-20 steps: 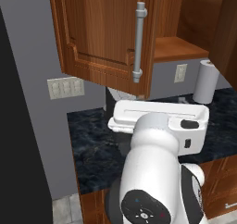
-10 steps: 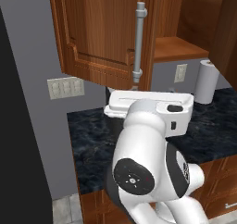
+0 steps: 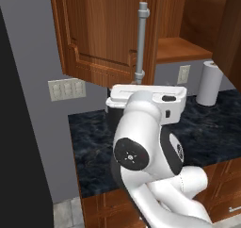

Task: Close all open cabinet doors.

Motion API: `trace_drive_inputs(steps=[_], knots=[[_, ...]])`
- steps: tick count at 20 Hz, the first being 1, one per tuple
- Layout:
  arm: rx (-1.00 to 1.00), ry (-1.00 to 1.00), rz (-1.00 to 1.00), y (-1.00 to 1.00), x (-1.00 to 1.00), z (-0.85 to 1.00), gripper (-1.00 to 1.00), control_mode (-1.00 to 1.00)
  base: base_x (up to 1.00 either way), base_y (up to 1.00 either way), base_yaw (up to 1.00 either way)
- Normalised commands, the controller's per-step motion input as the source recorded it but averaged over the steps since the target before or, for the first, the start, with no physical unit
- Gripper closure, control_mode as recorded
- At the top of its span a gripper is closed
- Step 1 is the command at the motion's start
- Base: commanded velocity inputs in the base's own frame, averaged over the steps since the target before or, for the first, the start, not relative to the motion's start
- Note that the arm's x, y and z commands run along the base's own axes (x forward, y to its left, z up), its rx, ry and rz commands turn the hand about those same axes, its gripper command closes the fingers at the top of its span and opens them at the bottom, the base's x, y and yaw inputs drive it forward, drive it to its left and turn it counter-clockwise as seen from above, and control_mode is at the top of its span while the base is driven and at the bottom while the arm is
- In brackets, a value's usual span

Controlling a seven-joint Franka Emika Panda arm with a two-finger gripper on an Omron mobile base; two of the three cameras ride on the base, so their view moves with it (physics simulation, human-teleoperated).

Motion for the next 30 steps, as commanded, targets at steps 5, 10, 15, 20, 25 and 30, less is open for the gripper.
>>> trace_drive_inputs(steps=[5,10,15,20,25,30], knots=[[0.0,0.0,0.0,-0.11,0.59,-0.1,-1.0,-1.0,0.0,0.0,0.0],[0.0,0.0,0.0,-0.09,0.6,-0.12,-1.0,-1.0,0.0,0.0,0.0],[0.0,0.0,0.01,-0.12,0.63,-0.1,-1.0,-1.0,0.0,0.0,0.0],[0.0,0.0,0.05,-0.24,0.73,-0.11,-1.0,-1.0,0.0,0.0,0.0],[0.0,0.0,0.06,-0.28,0.78,-0.1,-1.0,-1.0,0.0,0.0,0.0],[0.0,0.0,0.08,-0.29,0.74,-0.06,-1.0,-1.0,0.0,0.0,0.0]])
